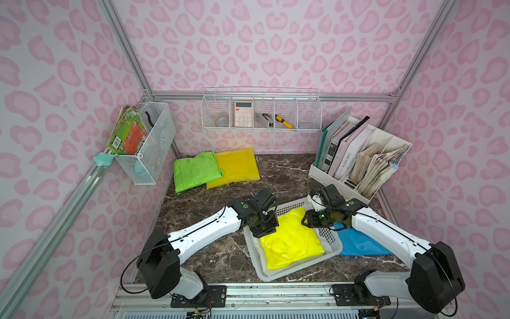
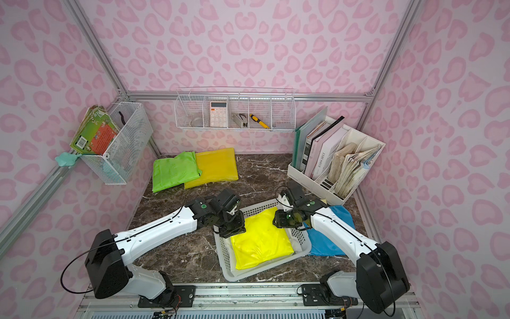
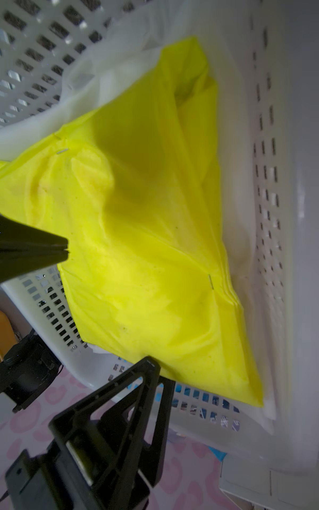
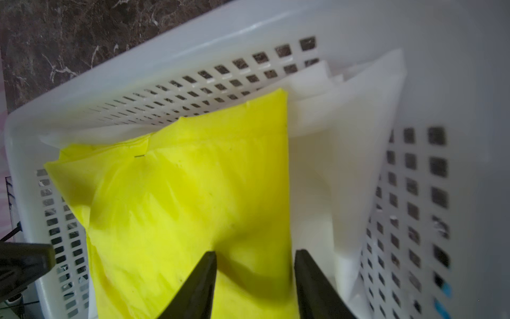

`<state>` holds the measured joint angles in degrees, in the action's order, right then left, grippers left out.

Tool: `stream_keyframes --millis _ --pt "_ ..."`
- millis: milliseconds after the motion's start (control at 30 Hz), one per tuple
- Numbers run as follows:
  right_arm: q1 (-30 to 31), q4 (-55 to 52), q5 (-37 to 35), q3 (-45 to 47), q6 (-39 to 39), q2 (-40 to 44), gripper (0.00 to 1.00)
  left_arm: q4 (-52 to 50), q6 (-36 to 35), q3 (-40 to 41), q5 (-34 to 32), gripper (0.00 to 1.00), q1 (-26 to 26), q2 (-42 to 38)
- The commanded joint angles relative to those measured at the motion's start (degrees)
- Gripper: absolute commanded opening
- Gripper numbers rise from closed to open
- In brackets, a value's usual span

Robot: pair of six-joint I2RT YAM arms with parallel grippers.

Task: Put the folded raincoat in the basket
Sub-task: Place the raincoat in the basket.

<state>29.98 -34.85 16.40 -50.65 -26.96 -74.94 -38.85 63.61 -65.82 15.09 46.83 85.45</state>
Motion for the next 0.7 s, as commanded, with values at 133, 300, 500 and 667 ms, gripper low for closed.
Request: stream_keyframes --millis 133,300,500,667 --pt "-0.5 0.5 -2.7 -4.2 1.2 1.0 0.6 2.4 -2.1 -0.1 2.5 0.0 0.0 3.7" --pt "-0.5 6.9 6.7 -3.5 0.3 1.5 0.38 2.2 -2.1 0.2 2.5 0.0 0.0 5.6" --pt "-0.2 15.6 14.1 1.7 -3.1 -3.9 0.3 1.8 -2.1 0.7 1.3 0.0 0.0 7.1" --pt "-2.4 17.3 11.4 4.1 -2.7 -7.6 0.26 0.5 -2.4 1.2 0.0 0.0 0.0 7.3"
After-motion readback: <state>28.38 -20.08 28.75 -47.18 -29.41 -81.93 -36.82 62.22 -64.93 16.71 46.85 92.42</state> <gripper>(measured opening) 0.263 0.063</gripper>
